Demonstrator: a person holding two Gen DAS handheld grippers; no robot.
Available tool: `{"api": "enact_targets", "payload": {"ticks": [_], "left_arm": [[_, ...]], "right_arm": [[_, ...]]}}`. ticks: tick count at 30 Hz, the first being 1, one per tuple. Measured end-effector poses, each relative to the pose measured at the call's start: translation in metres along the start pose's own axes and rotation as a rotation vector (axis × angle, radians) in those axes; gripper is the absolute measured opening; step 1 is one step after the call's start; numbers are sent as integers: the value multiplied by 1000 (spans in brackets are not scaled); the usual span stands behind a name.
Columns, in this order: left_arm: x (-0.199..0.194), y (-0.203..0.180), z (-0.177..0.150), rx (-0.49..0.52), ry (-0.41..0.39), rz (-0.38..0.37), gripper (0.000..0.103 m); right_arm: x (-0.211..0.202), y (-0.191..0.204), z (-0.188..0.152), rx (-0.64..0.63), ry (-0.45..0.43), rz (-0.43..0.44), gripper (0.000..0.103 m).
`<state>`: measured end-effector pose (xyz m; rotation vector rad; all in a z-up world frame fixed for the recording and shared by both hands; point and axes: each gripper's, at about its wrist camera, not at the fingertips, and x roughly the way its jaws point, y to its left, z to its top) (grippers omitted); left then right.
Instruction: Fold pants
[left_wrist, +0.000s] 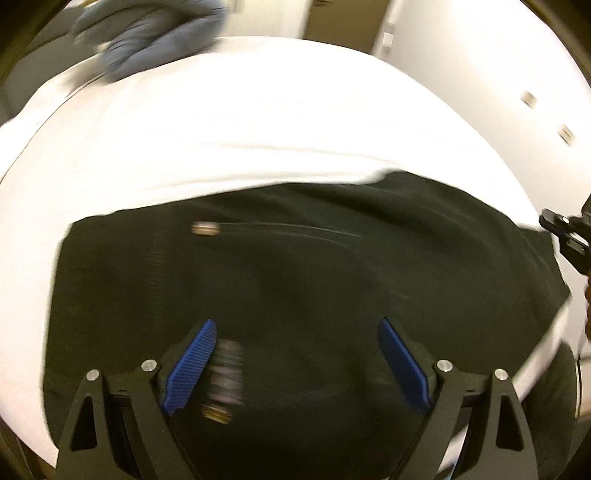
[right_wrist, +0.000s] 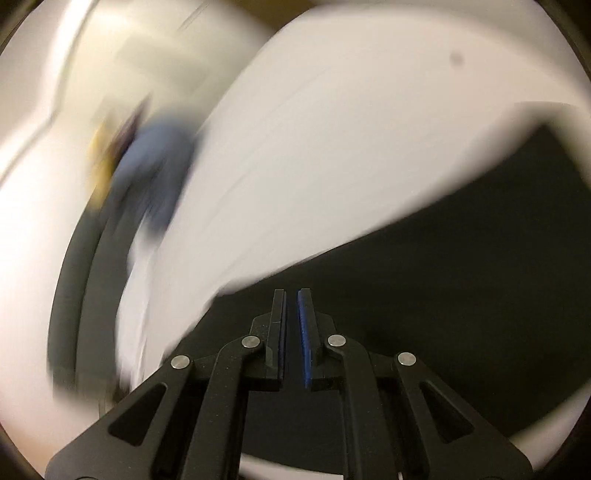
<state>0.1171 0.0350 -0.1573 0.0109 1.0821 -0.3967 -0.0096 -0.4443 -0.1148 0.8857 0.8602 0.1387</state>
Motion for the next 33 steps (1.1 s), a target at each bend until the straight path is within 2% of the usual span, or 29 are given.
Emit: {"api": "enact_targets", "payload": {"ticks": [3,4,5,7,8,9,10,11,12,14,15,17,18,20,21,22,23,25,26,28,29,31,33], "left_arm": [[8,30,2,-50,21,11,90],[10,33,1,-45,27,4,89],[11,33,-2,-33,28,5,89],[13,29,-8,20,29,32,89],[15,28,-10,38,28,45,89],[17,27,-12,50,25,55,89],[17,28,-13,48,20,54,89],[18,31,-13,40,18,45,90],[19,33,-13,33,16,36,91],[20,35,-13,37,14,26,96],[22,33,-13,46,15,25,97],[26,21,-13,62,15,38,100],[26,17,-12,64,11,53,100],[24,14,-12,58,-4,73,100],[23,12,-13,55,-9,85,100],[24,11,-13,54,-9,94,100],[25,11,-14,54,-8,97,100],[24,14,-15,57,-5,87,100],[24,15,-15,65,-2,77,100],[15,26,-20,74,-2,60,100],[15,26,-21,76,-2,52,100],[14,32,-23,74,-3,41,100],[18,24,-19,81,-3,47,100]], "right_arm": [[103,83,-11,-156,197,147,8],[144,103,-16,-168,265,168,8],[169,110,-20,-157,305,170,8],[221,116,-29,-109,399,194,8],[248,112,-31,-105,418,144,8],[261,108,-33,-109,423,88,0],[275,90,-34,-61,436,85,0],[280,80,-29,2,435,141,0],[279,72,-19,40,403,175,0],[256,60,6,51,219,97,0],[243,47,19,114,137,49,0],[220,31,32,194,68,12,1],[210,36,33,171,60,21,7],[198,61,19,65,84,50,7],[194,69,14,27,129,90,7],[199,85,-10,-13,213,157,7],[202,95,-27,-40,266,188,7],[213,100,-61,-96,344,161,6],[220,85,-73,-79,364,108,0],[211,52,-74,56,336,191,0],[195,36,-65,101,272,185,0],[165,16,-50,106,162,115,0],[126,-20,-29,173,58,69,0]]}}
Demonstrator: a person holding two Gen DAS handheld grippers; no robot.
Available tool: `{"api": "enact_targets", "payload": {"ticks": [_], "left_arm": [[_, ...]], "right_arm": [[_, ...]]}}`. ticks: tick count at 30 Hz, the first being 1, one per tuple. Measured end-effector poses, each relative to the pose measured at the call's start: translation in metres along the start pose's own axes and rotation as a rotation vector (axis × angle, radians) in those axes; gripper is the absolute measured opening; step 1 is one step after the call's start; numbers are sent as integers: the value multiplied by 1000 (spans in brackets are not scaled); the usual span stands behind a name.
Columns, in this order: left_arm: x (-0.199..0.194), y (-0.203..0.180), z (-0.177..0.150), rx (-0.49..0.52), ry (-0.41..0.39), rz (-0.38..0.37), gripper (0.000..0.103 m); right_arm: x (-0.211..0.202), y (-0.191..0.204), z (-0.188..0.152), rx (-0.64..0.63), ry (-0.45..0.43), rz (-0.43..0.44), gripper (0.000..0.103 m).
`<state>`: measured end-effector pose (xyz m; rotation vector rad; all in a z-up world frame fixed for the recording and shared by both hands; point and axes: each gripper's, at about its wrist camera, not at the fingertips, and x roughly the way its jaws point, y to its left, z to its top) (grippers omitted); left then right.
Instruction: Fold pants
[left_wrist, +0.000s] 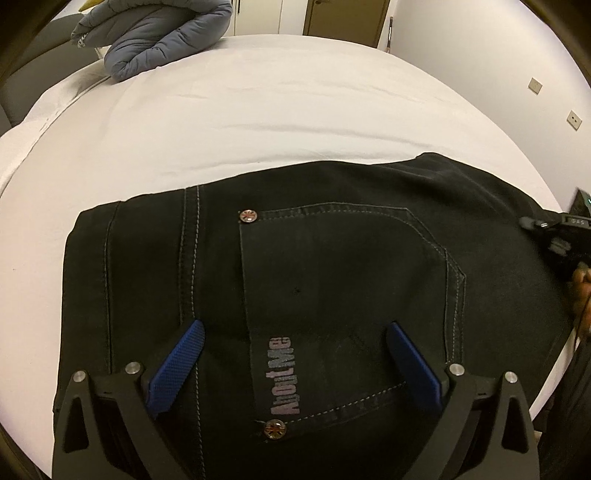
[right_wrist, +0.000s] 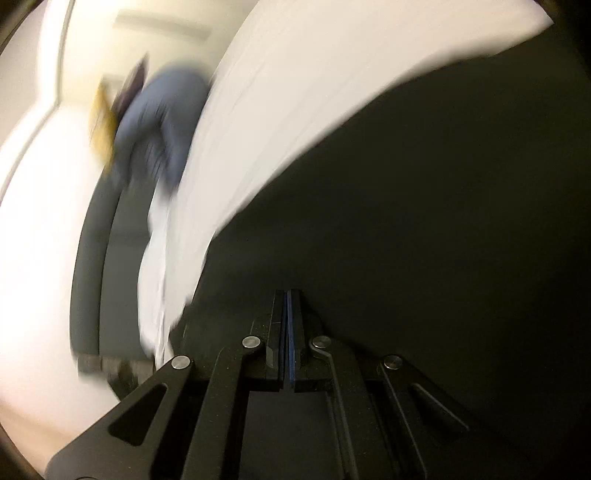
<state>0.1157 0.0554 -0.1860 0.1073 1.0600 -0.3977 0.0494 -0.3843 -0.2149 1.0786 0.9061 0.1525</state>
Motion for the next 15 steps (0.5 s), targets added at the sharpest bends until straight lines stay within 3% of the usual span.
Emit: {"api": "enact_targets", "payload": {"ticks": [3,5,8,9,11,15], "left_arm": [[-1,-6,1,5,0,16,99],[-5,-10,3,4,4,44,92],[-15,-14,13,-6,-11,81,91],[-22,-22,15,-12,-34,79,91],[-28,-36,17,-30,-57,64,91],[-17,-83,21,-31,-45,5,91]], "right_arm": [[-78,-55,21,107,-200,-49,0],[-134,-86,25,182,-350,-90,0],[-203,-106,18,291,-529,-159,4],[-211,-103,15,294,-550,-160,8],[-206,-79,6,225,-519,-109,8],[-125,-24,-29,106,-275,89,8]]}}
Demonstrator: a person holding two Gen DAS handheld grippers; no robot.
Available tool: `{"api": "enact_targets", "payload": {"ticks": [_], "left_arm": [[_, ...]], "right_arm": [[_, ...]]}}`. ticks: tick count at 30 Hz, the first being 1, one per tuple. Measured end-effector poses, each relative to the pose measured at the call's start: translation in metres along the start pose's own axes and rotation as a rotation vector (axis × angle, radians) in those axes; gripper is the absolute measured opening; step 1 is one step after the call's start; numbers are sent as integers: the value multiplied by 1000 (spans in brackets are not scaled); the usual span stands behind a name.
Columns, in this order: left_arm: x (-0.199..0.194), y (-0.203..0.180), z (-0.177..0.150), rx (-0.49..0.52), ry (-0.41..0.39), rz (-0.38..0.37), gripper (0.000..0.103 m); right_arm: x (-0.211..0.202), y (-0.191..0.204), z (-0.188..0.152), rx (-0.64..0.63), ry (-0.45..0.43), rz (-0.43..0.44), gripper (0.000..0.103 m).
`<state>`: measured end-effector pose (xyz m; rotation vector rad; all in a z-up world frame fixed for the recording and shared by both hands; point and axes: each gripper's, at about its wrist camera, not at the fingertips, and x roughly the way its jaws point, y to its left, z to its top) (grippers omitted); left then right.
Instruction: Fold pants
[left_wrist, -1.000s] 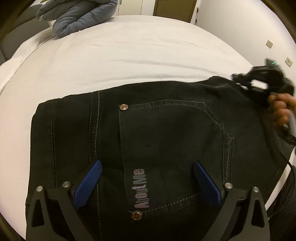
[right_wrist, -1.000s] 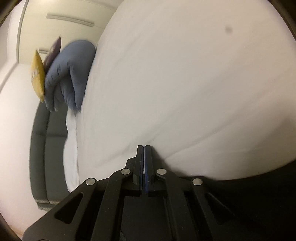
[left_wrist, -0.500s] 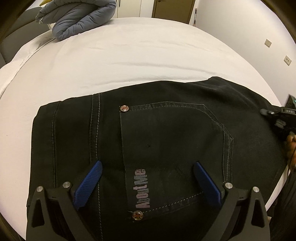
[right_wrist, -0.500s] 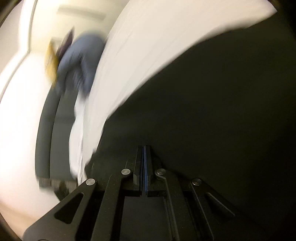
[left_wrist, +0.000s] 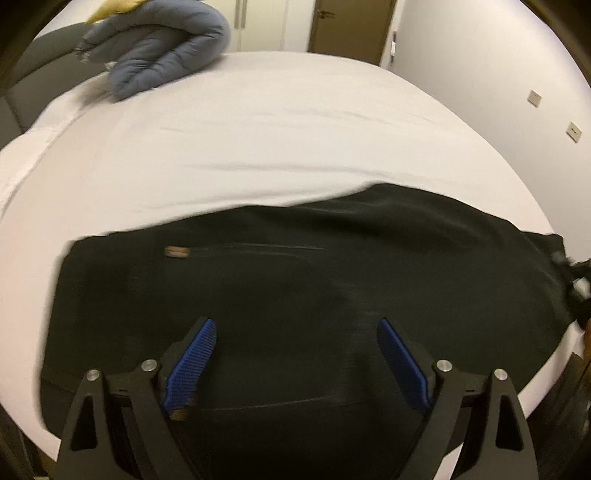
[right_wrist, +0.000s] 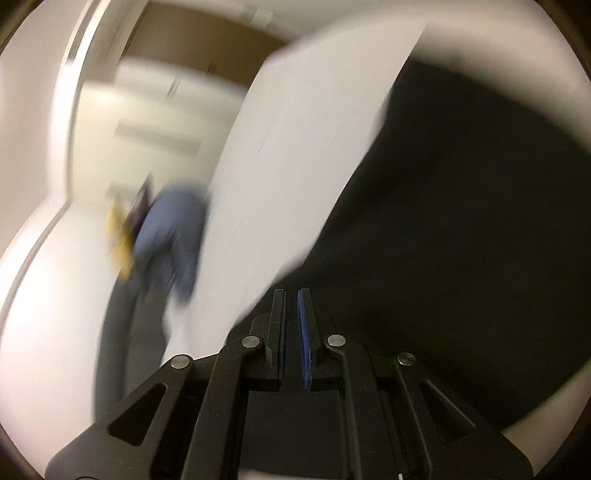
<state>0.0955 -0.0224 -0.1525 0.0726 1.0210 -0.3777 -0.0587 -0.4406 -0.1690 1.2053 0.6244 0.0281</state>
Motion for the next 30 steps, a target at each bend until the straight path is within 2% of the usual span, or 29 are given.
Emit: {"api": "enact_targets", "payload": {"ticks": [2,4,5,6,8,10,12,13,14,15,16,17,19,22,23,25,27,30], "left_arm": [[12,-30,-5,36,32,-27,91],[25,-47,-11,66,73,-42,92],[31,-52,-14,77,91,-28,95],[35,-56,-15,95,83,-8,97],[37,-57,-15,92,84,-14,101],[36,-55,-14,92,90,-17,101],[35,-54,-12,93,93,-10,101],[32,-55,-11,87,87,-8,101],[29,-55,-11,74,76,-18,101],[26,-56,-11,66,68,-27,101],[24,-59,-10,59,59,-37,101],[21,-64,-10,59,49,-46,101],[20,-74,-10,66,38,-64,101],[20,-86,-11,69,39,-100,101],[21,-89,-10,70,41,-105,101],[24,-90,-5,66,38,-118,101],[20,-96,-8,49,36,-138,101],[24,-99,-7,25,43,-161,101]], "right_arm": [[42,5,-33,-5,114,15,8],[63,-5,-46,19,130,-24,4],[57,-15,-43,46,114,-13,4],[49,-18,-58,65,85,1,4],[30,-29,-44,70,-10,-33,4],[-14,-63,-1,113,-133,-80,4],[-75,-86,29,157,-269,-171,4],[-101,-94,39,154,-310,-194,9],[-124,-89,40,135,-360,-258,15],[-139,-82,39,115,-388,-304,43],[-151,-77,37,101,-405,-313,79],[-161,-71,32,96,-425,-302,88],[-169,-62,18,84,-440,-288,89],[-159,-66,2,142,-386,-237,87],[-159,-76,-1,193,-365,-225,86],[-148,-95,-5,279,-334,-205,72],[-180,-134,13,349,-331,-185,67],[-175,-144,16,384,-356,-142,67]]}}
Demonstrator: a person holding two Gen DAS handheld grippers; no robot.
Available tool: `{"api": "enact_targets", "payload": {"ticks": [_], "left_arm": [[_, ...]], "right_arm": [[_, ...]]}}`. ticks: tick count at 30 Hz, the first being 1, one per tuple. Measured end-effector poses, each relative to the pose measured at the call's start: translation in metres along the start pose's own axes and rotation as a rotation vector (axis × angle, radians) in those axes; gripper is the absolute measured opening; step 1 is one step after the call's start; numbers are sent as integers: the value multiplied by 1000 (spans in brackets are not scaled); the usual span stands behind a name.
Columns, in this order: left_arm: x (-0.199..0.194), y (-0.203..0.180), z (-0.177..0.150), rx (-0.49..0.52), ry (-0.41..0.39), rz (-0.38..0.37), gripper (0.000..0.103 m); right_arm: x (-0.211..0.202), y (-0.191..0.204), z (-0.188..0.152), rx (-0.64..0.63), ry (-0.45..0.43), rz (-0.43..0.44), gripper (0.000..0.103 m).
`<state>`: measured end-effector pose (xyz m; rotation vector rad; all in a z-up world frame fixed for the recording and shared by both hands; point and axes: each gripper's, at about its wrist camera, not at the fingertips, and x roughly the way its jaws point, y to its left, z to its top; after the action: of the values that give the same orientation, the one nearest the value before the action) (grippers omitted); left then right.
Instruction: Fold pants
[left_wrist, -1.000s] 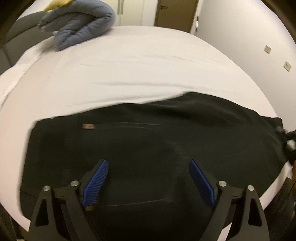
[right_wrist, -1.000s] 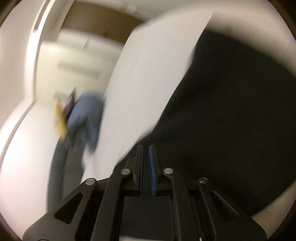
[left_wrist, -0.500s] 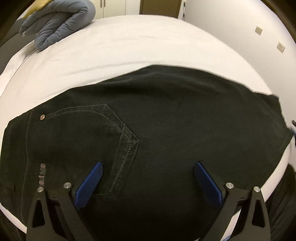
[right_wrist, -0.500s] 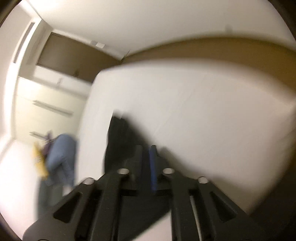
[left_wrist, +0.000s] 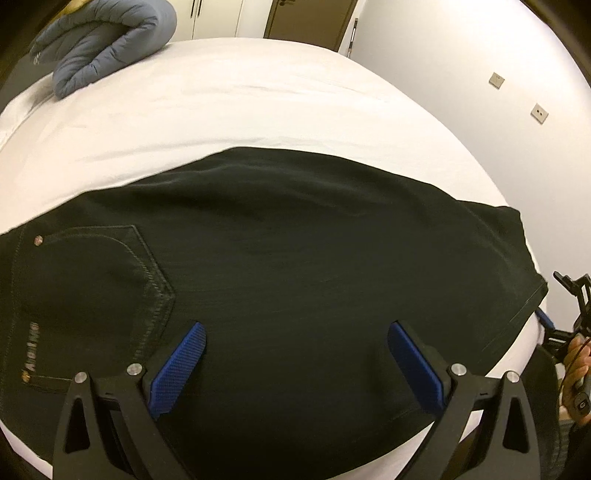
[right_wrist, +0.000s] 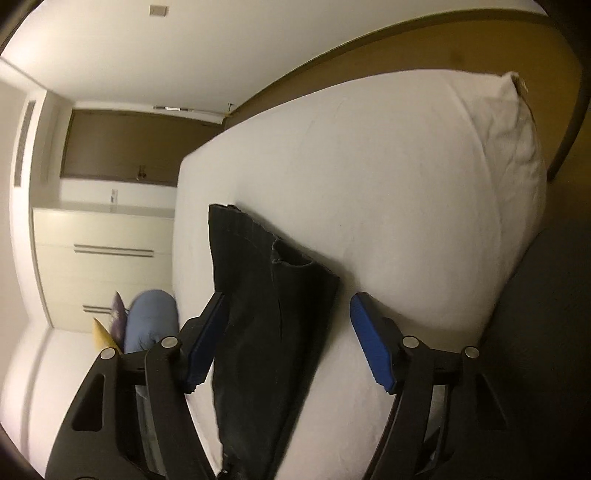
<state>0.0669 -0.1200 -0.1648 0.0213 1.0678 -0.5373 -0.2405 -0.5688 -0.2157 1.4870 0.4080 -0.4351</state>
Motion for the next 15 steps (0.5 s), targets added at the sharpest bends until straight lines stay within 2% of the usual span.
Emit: {"api": "enact_targets", "payload": {"ticks": [5,8,10,11,12,15], "left_arm": [[8,-16,2,8,-1,-32,101],[10,-25,6,34,-10,-28,101],[16,-31,8,53,8,-11,100],[21,-31,9,58,31,3,96],[30,-33,9,72,65,39,94],[37,-46,9,131,78,108,92]], "right_arm": [[13,-5,-1,73,7,121,61],[16,-5,4,100,-12,147,52],[18,-3,5,108,-16,155,40],[21,-2,6,101,-13,156,36],[24,-2,7,94,-8,149,31],[34,-3,8,94,-5,152,20]]}}
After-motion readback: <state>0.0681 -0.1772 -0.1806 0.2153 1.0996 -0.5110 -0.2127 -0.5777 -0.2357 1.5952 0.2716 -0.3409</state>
